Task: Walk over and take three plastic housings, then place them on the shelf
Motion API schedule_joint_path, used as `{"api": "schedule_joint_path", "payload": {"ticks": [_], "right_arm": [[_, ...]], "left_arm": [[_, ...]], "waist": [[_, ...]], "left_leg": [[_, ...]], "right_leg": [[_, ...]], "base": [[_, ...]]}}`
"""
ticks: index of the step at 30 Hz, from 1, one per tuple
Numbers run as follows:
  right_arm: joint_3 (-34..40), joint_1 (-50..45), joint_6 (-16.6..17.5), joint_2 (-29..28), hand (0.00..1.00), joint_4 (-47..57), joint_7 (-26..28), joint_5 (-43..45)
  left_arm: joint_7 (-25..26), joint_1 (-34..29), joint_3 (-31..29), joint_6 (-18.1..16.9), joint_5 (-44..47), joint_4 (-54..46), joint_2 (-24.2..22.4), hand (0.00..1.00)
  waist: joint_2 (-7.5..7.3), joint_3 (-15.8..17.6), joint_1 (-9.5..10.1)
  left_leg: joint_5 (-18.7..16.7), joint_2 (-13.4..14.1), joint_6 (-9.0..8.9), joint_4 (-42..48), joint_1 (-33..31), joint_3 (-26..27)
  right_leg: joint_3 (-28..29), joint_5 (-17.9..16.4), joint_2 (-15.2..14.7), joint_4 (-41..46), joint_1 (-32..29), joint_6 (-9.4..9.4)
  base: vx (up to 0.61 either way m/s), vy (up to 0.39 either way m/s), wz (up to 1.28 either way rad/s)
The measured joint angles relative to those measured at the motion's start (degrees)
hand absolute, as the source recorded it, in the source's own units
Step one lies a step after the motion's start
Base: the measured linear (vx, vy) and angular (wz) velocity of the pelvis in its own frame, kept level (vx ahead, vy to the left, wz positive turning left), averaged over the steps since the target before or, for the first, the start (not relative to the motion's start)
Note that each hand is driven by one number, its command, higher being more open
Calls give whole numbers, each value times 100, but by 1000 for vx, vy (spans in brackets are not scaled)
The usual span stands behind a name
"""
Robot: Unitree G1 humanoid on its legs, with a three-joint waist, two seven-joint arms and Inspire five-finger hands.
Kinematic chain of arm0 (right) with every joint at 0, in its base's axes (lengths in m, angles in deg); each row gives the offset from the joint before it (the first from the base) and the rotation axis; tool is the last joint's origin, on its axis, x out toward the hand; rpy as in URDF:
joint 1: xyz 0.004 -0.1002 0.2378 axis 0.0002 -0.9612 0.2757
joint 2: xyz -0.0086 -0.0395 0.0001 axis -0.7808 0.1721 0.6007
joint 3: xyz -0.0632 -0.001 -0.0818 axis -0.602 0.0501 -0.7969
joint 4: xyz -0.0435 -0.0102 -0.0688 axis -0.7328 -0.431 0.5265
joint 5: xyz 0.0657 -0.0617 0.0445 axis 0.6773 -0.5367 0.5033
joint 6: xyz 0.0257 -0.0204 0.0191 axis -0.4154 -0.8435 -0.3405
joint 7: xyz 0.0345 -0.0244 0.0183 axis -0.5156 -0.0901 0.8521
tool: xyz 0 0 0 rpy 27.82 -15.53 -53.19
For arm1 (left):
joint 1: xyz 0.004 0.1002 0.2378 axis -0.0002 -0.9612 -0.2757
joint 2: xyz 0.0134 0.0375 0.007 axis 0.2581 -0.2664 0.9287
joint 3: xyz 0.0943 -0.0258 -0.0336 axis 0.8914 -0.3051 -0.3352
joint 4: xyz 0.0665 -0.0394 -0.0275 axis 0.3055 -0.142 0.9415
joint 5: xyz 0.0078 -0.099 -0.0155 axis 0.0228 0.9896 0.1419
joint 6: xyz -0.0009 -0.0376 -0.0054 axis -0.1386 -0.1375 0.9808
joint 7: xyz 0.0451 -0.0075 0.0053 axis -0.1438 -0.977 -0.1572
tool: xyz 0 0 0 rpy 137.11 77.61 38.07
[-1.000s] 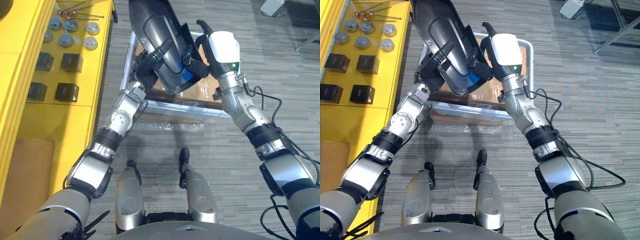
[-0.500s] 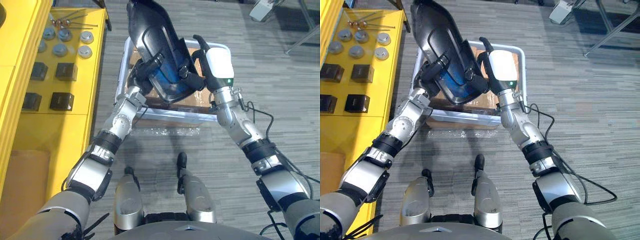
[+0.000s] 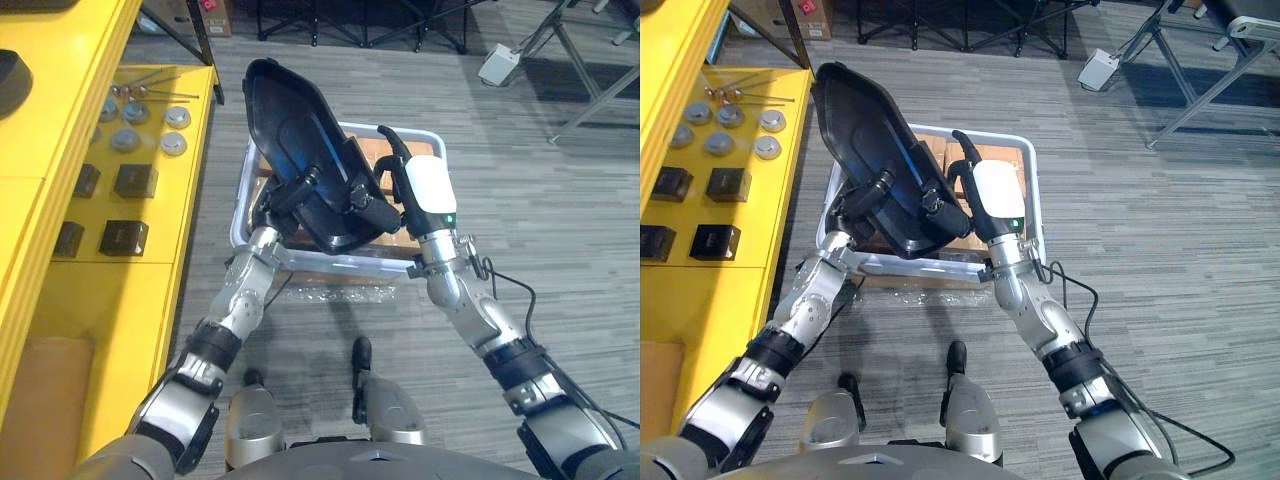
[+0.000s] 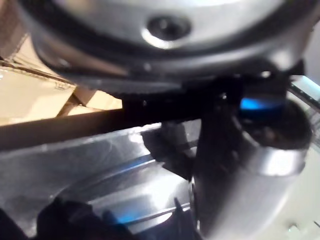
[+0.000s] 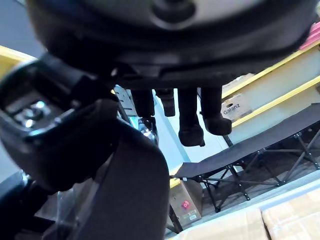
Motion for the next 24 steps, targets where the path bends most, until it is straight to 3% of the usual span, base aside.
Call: {"api": "schedule_joint_path", "payload": {"ticks": [1, 6, 13, 16, 20, 24], "right_arm": [[21, -226, 89, -55, 100, 132, -102, 24], [137, -715, 146, -255, 100, 471, -134, 470], [309, -1252, 326, -645, 100, 1145, -34, 1905], [549, -1538, 368, -719, 100, 1285, 401, 3009], [786, -2058, 841, -836, 100, 1506, 1694, 5249], [864, -2379, 1073, -985, 100, 1767, 2960, 7171]], "left_arm": [[84, -260, -24, 2, -85, -287, -13, 0], [455, -757, -97, -12, -695, -960, -186, 0], [1161, -1513, -19, -11, -2670, -1951, -440, 0], [1631, -1662, -74, -12, -3615, -2030, -437, 0], [2341, -2072, -370, -13, -4859, -2205, -431, 0], [3098, -2268, -614, -13, -6197, -2202, -384, 0]], "waist": [[80, -188, 3], [149, -521, 56], [210, -863, 104], [225, -984, 104], [238, -1070, 51], [240, -1103, 3]], "left_leg": [[35, -24, -5, -115, 52, -5], [154, -107, -17, -412, 244, -63], [348, -165, -40, -756, 404, -113], [356, -166, -40, -770, 433, -91], [383, -170, -44, -853, 492, -42], [386, -170, -49, -864, 490, -26]], "right_leg": [[-31, -1, -9, -50, 38, -1], [-157, -14, -47, -200, 210, -12], [-265, -54, -79, -208, 261, -17], [-259, -54, -81, -199, 263, -15], [-226, -56, -76, -200, 253, -14], [-209, -55, -75, -200, 232, -14]], "base": [[46, 6, 4], [-8, -5, 8], [-29, -10, 4], [-32, 11, -5], [-8, 5, -4], [-2, 4, -1]]}}
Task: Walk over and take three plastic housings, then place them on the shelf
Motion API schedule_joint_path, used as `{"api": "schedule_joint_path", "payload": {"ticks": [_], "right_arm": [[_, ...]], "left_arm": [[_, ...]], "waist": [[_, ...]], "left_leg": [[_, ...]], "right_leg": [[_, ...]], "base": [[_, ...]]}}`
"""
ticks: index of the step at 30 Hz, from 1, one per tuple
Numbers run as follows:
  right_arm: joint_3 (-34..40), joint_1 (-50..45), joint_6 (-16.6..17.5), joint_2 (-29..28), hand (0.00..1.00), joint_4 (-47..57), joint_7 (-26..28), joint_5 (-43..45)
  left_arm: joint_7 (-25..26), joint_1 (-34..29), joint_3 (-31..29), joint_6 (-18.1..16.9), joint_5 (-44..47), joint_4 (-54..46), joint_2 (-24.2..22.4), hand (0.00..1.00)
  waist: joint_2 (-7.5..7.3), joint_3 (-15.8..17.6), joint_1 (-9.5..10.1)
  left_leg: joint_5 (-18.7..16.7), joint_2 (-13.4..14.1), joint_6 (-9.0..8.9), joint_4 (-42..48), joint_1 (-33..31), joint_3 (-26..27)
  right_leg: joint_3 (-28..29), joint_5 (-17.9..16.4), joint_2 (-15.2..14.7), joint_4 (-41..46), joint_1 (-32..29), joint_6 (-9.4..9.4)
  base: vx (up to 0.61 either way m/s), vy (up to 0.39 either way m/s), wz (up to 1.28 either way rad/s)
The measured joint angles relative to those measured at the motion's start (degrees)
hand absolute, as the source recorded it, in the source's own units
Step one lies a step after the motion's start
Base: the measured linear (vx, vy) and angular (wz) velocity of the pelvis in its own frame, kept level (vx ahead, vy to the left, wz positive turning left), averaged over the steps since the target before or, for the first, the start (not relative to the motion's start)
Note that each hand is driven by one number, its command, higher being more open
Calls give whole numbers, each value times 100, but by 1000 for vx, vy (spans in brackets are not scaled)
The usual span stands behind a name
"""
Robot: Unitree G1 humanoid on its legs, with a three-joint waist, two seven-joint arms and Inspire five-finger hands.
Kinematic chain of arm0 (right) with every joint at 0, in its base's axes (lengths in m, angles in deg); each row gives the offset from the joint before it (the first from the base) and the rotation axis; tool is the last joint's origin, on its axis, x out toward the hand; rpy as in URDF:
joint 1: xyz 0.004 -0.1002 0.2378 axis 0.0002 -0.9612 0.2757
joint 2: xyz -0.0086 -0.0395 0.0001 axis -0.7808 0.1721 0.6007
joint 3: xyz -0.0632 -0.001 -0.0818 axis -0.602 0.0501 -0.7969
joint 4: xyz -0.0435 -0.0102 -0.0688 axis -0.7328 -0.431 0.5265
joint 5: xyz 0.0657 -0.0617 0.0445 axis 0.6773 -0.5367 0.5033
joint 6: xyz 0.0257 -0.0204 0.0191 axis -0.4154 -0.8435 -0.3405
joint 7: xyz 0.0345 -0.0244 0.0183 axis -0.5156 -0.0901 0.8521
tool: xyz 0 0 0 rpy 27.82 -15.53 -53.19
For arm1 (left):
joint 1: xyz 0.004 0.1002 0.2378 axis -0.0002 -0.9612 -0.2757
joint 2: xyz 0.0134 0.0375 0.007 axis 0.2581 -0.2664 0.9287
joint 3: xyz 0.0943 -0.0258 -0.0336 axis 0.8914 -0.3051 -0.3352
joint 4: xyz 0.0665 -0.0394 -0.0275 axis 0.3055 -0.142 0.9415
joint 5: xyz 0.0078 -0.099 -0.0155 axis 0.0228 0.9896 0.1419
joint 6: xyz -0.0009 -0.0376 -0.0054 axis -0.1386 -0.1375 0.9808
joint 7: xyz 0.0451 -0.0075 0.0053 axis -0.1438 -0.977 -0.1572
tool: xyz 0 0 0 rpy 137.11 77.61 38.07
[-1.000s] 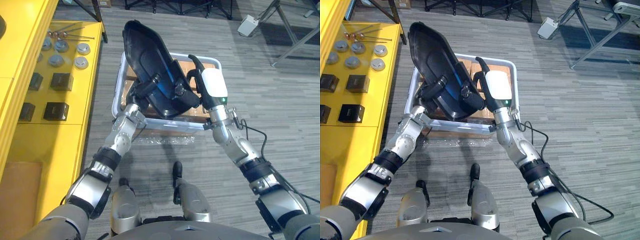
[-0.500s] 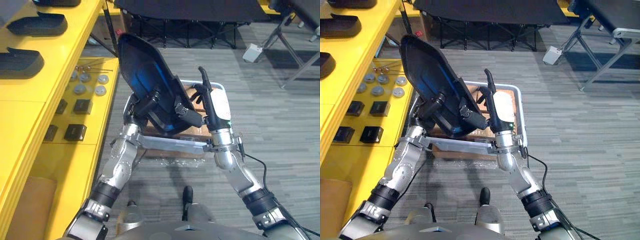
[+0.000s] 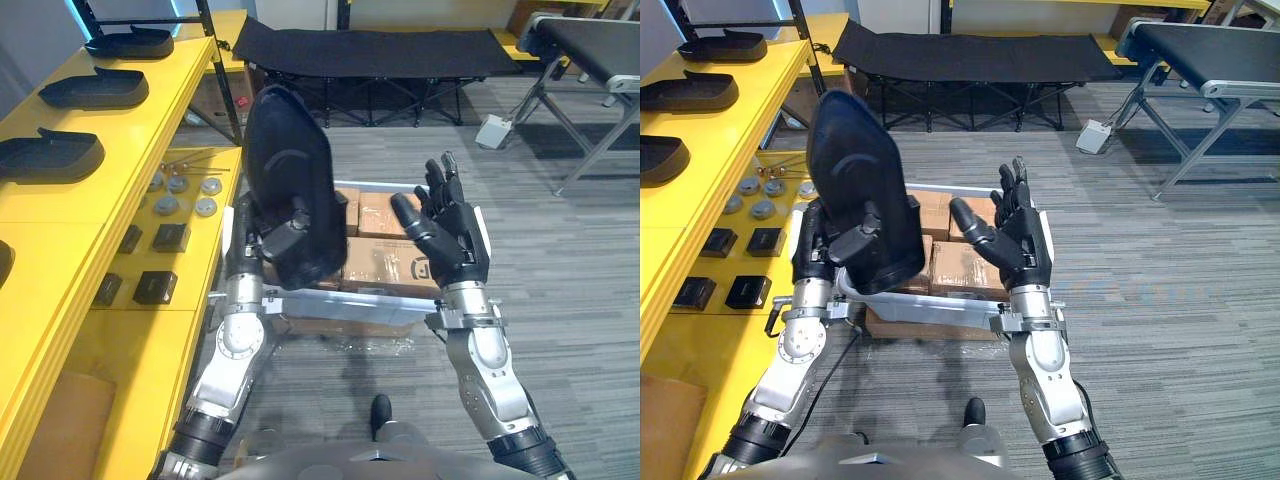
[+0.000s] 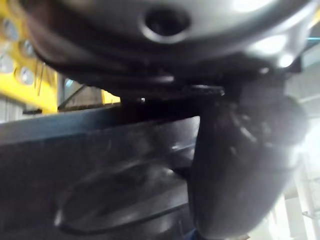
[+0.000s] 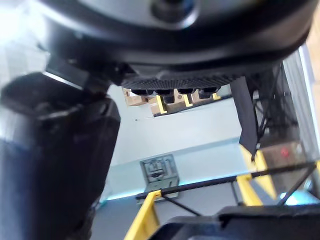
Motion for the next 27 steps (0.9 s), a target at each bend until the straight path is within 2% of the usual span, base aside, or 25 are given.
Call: {"api": "schedule_joint_path", "payload": {"ticks": [3, 7, 9, 11, 15, 18, 23, 27], "right_arm": [[133, -286, 111, -230, 100, 33, 440, 378], [572, -775, 137, -530, 100, 33, 477, 556], [830, -1018, 133, -652, 100, 31, 338, 487], [1026, -1168, 20, -711, 100, 12, 194, 474], [1412, -1355, -200, -764, 100, -386, -153, 473], [1539, -1372, -477, -769, 100, -561, -309, 214], [1228, -1264, -830, -752, 100, -982, -305, -67], [399, -836, -1123, -529, 100, -1405, -239, -419]], "left_arm": [[454, -16, -229, -6, -339, 43, 25, 0], [673, -49, -515, -297, -20, 235, 25, 0], [522, -204, -623, -541, 634, 234, -9, 0], [344, -325, -709, -635, 999, 201, -55, 0], [-164, -901, -1029, -648, 1852, -195, -204, 0], [-340, -1281, -1273, -647, 2181, -650, -290, 0], [-399, -1560, -1800, -641, 2141, -1563, -294, 0], [-496, -1818, -2397, -621, 2144, -2032, -428, 0]], "waist": [[-4, -135, -17], [9, -196, -48], [23, -206, -77], [34, -216, -86], [81, -248, -139], [92, -254, -119], [124, -277, 154], [247, -375, 506]], "left_leg": [[3, -5, -3, -49, 1, 82], [9, -12, -4, -101, 75, 168], [9, -15, -4, -137, 90, 201], [12, -16, -10, -175, 93, 209], [12, -13, -10, -192, 84, 199], [12, -13, -10, -183, 51, 128], [46, -18, 20, -153, -145, -365], [137, -28, -6, -67, -437, -924]], "right_leg": [[77, 4, 5, 2, -76, 5], [177, 4, 11, 0, -88, 6], [205, -1, 13, -6, -100, 11], [211, -3, 18, -11, -112, 12], [194, -19, 23, -17, -125, 18], [116, -32, 16, -18, -99, 19], [-364, -113, -18, -24, 33, 14], [-943, -173, -27, -28, 173, 2]], "base": [[-1, 17, -11], [3, 19, -13], [-7, 14, -8], [-4, 5, -3], [0, 0, 0], [-13, 8, 15], [-15, -11, 49], [-6, -26, 71]]}}
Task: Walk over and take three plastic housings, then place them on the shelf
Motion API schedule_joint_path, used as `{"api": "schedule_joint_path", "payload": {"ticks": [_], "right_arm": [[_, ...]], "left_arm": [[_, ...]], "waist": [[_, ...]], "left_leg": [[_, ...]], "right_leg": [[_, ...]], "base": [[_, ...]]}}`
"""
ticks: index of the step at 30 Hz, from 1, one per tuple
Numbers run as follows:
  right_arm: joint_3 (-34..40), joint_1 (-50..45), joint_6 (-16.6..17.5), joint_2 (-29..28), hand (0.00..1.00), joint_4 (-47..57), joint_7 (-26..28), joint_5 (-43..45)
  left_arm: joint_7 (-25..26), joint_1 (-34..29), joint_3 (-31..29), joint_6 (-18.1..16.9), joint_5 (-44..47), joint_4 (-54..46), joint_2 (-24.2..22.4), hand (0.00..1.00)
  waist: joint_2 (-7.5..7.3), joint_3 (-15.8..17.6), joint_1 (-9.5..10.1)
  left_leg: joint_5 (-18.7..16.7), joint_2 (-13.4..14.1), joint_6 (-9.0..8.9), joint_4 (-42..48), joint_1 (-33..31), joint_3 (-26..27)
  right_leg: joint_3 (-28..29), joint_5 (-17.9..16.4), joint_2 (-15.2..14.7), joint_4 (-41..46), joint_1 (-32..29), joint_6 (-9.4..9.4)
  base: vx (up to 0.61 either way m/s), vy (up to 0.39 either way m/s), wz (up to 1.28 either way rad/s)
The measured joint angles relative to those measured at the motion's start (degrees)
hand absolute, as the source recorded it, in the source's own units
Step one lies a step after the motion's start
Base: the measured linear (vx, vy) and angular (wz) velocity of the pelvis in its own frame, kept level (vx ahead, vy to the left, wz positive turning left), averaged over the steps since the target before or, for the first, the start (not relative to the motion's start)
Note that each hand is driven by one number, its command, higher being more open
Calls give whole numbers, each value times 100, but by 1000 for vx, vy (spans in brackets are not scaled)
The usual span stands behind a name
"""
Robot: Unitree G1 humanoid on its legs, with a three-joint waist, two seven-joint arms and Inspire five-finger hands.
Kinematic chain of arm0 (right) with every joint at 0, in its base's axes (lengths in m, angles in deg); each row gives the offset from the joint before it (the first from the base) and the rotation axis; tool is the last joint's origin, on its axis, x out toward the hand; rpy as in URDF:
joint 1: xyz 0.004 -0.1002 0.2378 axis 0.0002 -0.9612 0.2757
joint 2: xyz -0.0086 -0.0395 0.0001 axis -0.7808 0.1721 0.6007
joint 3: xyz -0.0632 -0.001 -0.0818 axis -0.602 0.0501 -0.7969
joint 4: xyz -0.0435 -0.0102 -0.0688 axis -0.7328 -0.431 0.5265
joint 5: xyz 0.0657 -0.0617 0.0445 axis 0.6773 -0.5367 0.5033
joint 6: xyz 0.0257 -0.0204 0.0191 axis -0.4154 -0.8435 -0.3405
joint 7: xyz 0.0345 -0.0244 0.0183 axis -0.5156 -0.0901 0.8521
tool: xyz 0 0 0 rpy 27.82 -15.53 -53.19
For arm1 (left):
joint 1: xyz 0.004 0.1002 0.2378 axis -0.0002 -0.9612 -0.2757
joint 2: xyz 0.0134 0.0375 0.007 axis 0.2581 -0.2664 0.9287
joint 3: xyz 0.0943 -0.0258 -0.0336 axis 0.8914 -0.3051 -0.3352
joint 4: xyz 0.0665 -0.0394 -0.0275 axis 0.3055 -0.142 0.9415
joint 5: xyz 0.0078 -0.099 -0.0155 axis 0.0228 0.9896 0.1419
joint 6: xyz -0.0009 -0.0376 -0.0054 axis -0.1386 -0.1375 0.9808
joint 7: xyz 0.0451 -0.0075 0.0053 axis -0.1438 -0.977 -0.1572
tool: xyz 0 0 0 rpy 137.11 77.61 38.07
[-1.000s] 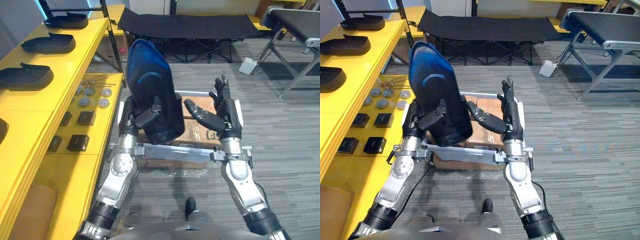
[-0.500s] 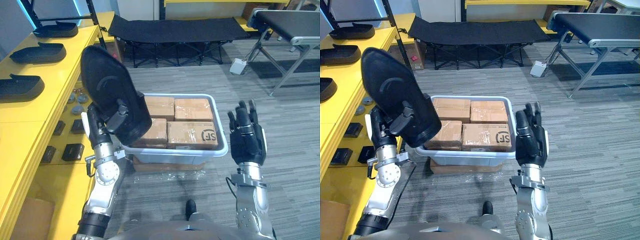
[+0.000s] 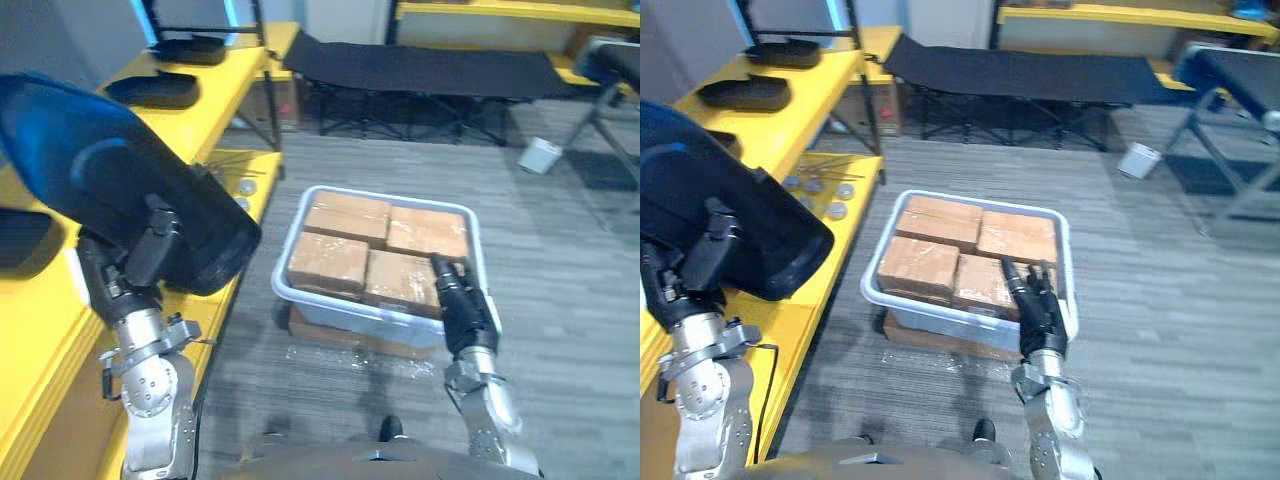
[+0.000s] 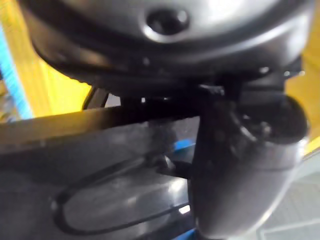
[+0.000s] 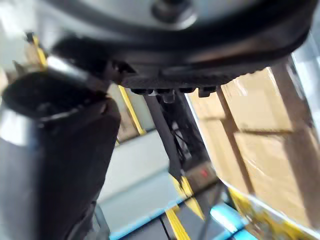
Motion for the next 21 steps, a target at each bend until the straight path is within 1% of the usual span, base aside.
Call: {"api": "schedule_joint_path", "payload": {"ticks": [1, 2, 3, 4, 5, 6, 7, 8, 9, 10, 11, 12, 13, 15, 17, 19, 21], "right_arm": [[-188, 150, -31, 32, 100, -60, 40, 1], [-254, 238, -49, 36, 100, -104, 65, 1], [-364, 429, -73, 35, 100, -230, 100, 10], [-389, 542, -78, 33, 100, -290, 185, 21], [-392, 577, -78, 32, 100, -297, 224, 21], [-372, 612, -80, 32, 100, -299, 421, 223], [-342, 604, -77, 45, 100, -297, 499, 284], [-319, 598, -77, 69, 100, -299, 500, 280], [-286, 596, -75, 153, 100, -307, 500, 276], [-270, 602, -70, 265, 100, -331, 502, 275], [-267, 620, -68, 283, 100, -374, 514, 274], [-261, 637, -59, 246, 100, -475, 578, 283], [-284, 636, -59, 179, 100, -524, 709, 312], [-334, 622, -58, 154, 100, -527, 912, 562], [-363, 607, -50, 129, 100, -551, 1192, 1039], [-359, 566, -15, 86, 100, -556, 1337, 1228], [-375, 524, 45, 27, 100, -565, 1473, 1258]], "left_arm": [[-25, -119, -102, 4, 0, -13, -77, 0], [-34, -189, -139, 11, 1, -13, -111, 0], [-55, -354, -196, 33, 5, -13, -201, 0], [-59, -521, -199, 38, 14, -12, -279, 0], [-60, -606, -201, 40, 16, -12, -317, 0], [-138, -723, -230, 72, 18, -12, -356, 0], [-311, -776, -229, 101, 17, -12, -354, 0], [-424, -794, -217, 106, 17, -9, -362, 0], [-638, -817, -190, 101, 15, -9, -397, 0], [-789, -847, -169, 95, 2, -10, -453, 0], [-829, -871, -171, 87, -4, -10, -476, 0], [-856, -910, -186, 57, -4, -10, -470, 0], [-866, -958, -223, 0, 2, -12, -468, 0], [-876, -992, -247, -3, 2, -14, -454, 0], [-1057, -993, -220, -5, 8, -14, -447, 0], [-1193, -992, -201, -6, 14, -15, -440, 0], [-1288, -986, -173, -21, 28, -15, -424, 0]], "waist": [[30, -21, 120], [31, -21, 154], [29, -22, 279], [5, -39, 361], [-17, -53, 402], [-58, -66, 389], [-102, -57, 309], [-110, -60, 245], [-86, -42, 251], [0, -36, 283], [38, -31, 323], [49, -25, 405], [20, -6, 426], [-18, 40, 402], [-80, 81, 374], [-111, 95, 359], [-113, 102, 322]], "left_leg": [[54, -16, -14, 1, -81, -176], [78, -28, -12, -5, -96, -265], [131, -48, -11, -1, -133, -430], [194, -77, 17, -8, -208, -555], [230, -92, 47, -8, -277, -565], [244, -114, 401, -13, -429, -466], [339, 50, 743, -61, -506, 120], [424, 136, 770, -110, -503, 410], [598, 257, 724, -168, -495, 868], [845, 260, 525, -288, -493, 907], [931, 242, 393, -340, -476, 880], [967, 198, 335, -346, -475, 895], [960, 147, 323, -334, -475, 936], [955, 88, 319, -330, -458, 995], [951, 34, 322, -335, -454, 1058], [944, 22, 325, -335, -451, 1087], [910, 25, 316, -285, -468, 1087]], "right_leg": [[-183, -15, -4, -1, 44, 2], [-267, -28, -9, -1, 80, 10], [-452, -66, -16, 0, 176, 15], [-679, -102, -43, 0, 258, 35], [-809, -119, -64, 0, 281, 37], [-1197, -176, -129, 2, 397, 50], [-1641, -236, -177, 6, 568, 62], [-1837, -277, -204, 38, 648, 94], [-2151, -393, -295, 188, 732, 180], [-2351, -539, -377, 385, 746, 247], [-2379, -601, -428, 490, 736, 278], [-2366, -669, -528, 634, 689, 324], [-2297, -688, -609, 707, 639, 349], [-2232, -688, -695, 752, 604, 353], [-2049, -687, -743, 765, 541, 352], [-1994, -688, -772, 805, 524, 351], [-1959, -765, -822, 962, 454, 328]], "base": [[-13, -23, 65], [-21, -31, 76], [-33, -24, 84], [-50, -24, 87], [-63, -17, 115], [-40, -18, 162], [-16, -10, 183], [12, 40, 186], [-4, 117, 148], [-13, 148, 118], [-15, 197, 62], [3, 155, 10], [19, 158, -3], [19, 82, -12], [8, 59, -12], [26, 27, -7], [23, 9, -5]]}}
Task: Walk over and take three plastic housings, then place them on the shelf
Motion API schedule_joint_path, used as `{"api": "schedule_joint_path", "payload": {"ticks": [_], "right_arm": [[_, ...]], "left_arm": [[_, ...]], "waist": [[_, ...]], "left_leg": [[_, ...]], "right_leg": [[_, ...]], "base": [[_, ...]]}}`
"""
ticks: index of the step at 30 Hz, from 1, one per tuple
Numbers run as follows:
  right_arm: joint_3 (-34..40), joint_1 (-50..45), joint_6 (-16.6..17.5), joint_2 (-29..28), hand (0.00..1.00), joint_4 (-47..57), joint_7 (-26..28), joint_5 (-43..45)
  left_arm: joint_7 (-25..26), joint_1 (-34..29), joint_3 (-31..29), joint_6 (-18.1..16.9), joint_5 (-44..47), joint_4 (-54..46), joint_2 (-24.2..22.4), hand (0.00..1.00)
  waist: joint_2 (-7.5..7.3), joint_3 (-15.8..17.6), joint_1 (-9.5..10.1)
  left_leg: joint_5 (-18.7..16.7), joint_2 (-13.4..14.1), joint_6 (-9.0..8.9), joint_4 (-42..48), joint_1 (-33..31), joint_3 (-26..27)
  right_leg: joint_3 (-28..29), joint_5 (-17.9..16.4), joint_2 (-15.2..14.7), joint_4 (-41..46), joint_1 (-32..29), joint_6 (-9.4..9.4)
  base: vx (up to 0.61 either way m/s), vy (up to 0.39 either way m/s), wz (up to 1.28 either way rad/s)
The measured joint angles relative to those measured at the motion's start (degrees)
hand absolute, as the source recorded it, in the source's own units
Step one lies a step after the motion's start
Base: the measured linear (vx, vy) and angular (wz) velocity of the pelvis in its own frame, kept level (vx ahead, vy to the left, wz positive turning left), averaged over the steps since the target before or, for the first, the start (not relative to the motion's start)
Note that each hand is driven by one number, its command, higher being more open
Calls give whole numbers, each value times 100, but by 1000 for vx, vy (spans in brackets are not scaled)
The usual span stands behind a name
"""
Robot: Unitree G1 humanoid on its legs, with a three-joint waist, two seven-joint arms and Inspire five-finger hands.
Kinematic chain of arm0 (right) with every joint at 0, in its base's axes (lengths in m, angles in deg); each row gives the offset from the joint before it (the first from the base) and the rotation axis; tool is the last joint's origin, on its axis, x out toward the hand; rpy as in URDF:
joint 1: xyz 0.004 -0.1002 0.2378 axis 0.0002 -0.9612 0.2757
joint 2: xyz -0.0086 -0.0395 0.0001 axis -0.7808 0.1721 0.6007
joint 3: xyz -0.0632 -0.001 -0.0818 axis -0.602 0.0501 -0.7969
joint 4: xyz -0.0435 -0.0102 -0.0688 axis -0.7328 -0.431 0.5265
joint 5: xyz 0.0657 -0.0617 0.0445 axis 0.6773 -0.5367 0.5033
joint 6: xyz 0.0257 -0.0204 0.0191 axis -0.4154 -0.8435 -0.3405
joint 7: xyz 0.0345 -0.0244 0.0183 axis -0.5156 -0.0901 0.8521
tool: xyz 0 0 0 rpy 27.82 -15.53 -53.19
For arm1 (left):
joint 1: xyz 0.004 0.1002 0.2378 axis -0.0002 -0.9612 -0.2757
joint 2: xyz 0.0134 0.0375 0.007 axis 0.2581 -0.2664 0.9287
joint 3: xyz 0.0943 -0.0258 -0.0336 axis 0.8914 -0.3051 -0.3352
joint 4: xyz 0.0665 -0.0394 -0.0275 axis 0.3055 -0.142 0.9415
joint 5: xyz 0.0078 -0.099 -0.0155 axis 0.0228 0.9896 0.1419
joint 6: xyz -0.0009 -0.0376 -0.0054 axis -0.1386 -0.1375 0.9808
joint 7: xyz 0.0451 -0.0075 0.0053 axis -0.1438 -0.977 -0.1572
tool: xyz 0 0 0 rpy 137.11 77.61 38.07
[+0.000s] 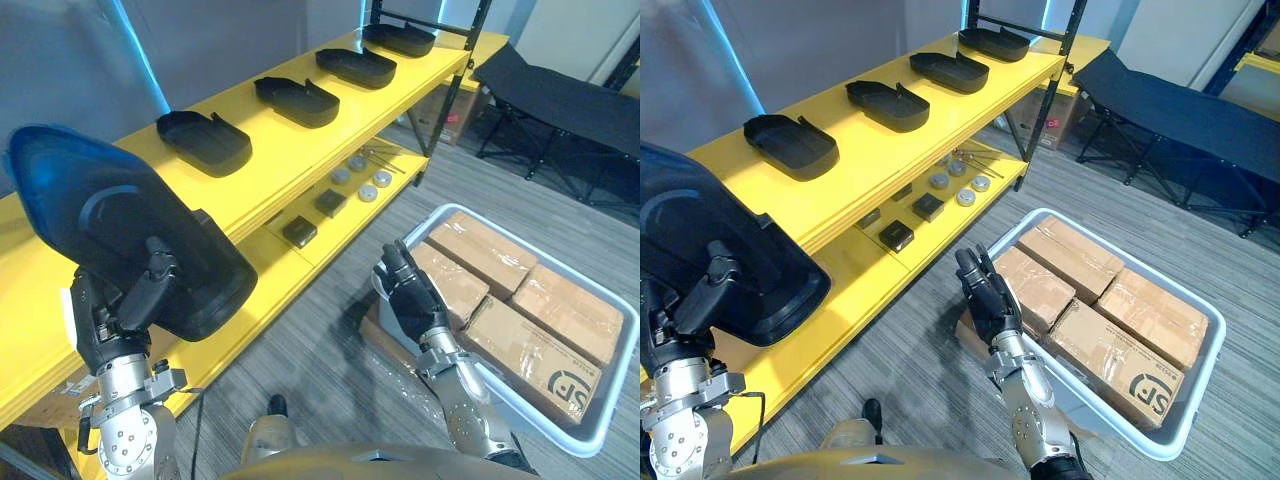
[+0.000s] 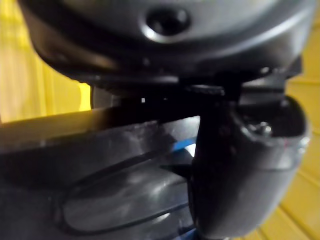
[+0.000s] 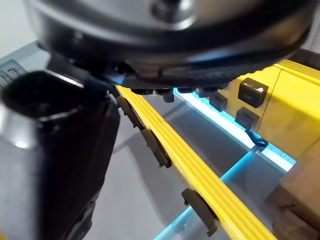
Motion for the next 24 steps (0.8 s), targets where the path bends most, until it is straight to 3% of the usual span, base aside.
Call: {"api": "schedule_joint_path", "payload": {"ticks": [5, 8, 10, 11, 12, 13, 14, 15, 16, 18, 20, 21, 22, 23, 24], "right_arm": [[-106, 97, 148, 5, 100, -215, 139, -15], [-128, 166, 297, -43, 100, -271, 117, -113], [-83, 161, 372, -175, 100, -270, 67, -109], [-60, 158, 390, -169, 100, -251, 63, -108], [-23, 167, 429, -156, 100, -250, 63, -106], [35, 170, 437, -157, 100, -249, 67, -108], [79, 172, 437, -178, 100, -244, 90, -117], [92, 167, 436, -269, 100, -158, 124, -134], [107, 169, 435, -270, 100, 23, 164, -154], [276, 179, 436, -240, 100, 294, 295, -364], [476, 284, 437, -40, 100, 629, 459, -360], [586, 338, 440, 39, 100, 710, 494, -359], [777, 376, 441, 113, 100, 822, 504, -351], [854, 411, 450, 178, 100, 845, 514, -348], [971, 484, 446, 321, 100, 842, 513, -341]], "left_arm": [[23, 172, 141, -214, -17, -147, 26, 0], [-28, 284, 142, -285, -27, -473, 139, 0], [-60, 534, 124, -365, -104, -579, 479, 0], [-66, 606, 125, -384, -143, -581, 538, 0], [-65, 731, 125, -387, -230, -575, 590, 0], [-76, 843, 129, -388, -310, -577, 622, 0], [-50, 992, 120, -401, -310, -577, 764, 0], [44, 1188, 121, -401, -305, -540, 911, 0], [117, 1436, 134, -402, -295, -417, 926, 0], [188, 1717, 184, -401, -249, -148, 927, 0], [227, 1846, 261, -400, -251, 82, 926, 0], [233, 1846, 303, -396, -251, 141, 938, 0], [250, 1842, 417, -362, -255, 187, 973, 0], [248, 1831, 475, -358, -265, 209, 962, 0], [274, 1772, 633, -332, -279, 231, 904, 0]], "waist": [[113, 191, -22], [76, 215, 52], [-79, 261, 66], [-72, 247, 34], [-75, 242, -13], [-41, 222, -102], [-32, 235, -203], [-70, 217, -291], [-104, 219, -366], [-105, 219, -403], [-157, 185, -480], [-168, 178, -550], [-261, 151, -559], [-277, 157, -574], [-139, 123, -521]], "left_leg": [[-743, 221, -20, 1392, -470, -206], [-1149, 219, -5, 2023, -622, -270], [-1598, -20, 284, 2532, -595, -246], [-1713, -41, 202, 2571, -585, -262], [-1801, -155, 212, 2643, -586, -367], [-1802, -245, 251, 2551, -507, -521], [-1733, -309, 336, 2291, -416, -698], [-1632, -332, 388, 2038, -374, -977], [-1515, -411, 405, 1744, -269, -1200], [-1385, -518, 370, 1452, -92, -1422], [-1366, -648, 367, 1392, -15, -1733], [-1364, -710, 363, 1400, -19, -1916], [-1400, -859, 292, 1432, -18, -2096], [-1456, -919, 223, 1485, -15, -2189], [-1515, -810, 144, 1513, -22, -2292]], "right_leg": [[31, -559, -212, 890, -112, 64], [55, -843, -412, 1290, -100, 232], [-50, -949, -752, 1540, 235, 312], [30, -914, -848, 1851, 197, 108], [406, -733, -1046, 2479, -63, -297], [949, -333, -1086, 2994, -378, -709], [1593, -139, -986, 3425, -731, -577], [1981, -707, -590, 3473, -953, -440], [2251, -1059, -144, 3111, -1031, -451], [2617, -1185, 360, 2410, -1064, -505], [3308, -1178, 852, 1833, -1268, -510], [3483, -1119, 960, 1548, -1302, -475], [3554, -573, 971, 1076, -1318, -474], [3539, -544, 955, 1035, -1293, -358], [3398, -513, 1024, 871, -1116, -388]], "base": [[-14, 31, 6], [18, 73, 7], [95, 138, 24], [170, 170, 48], [136, 163, 59], [198, 257, 87], [177, 157, 104], [298, 114, 122], [237, 10, 107], [209, -1, 88], [251, -76, 102], [274, -152, 123], [193, -161, 106], [149, -124, 91], [159, -90, 50]]}}
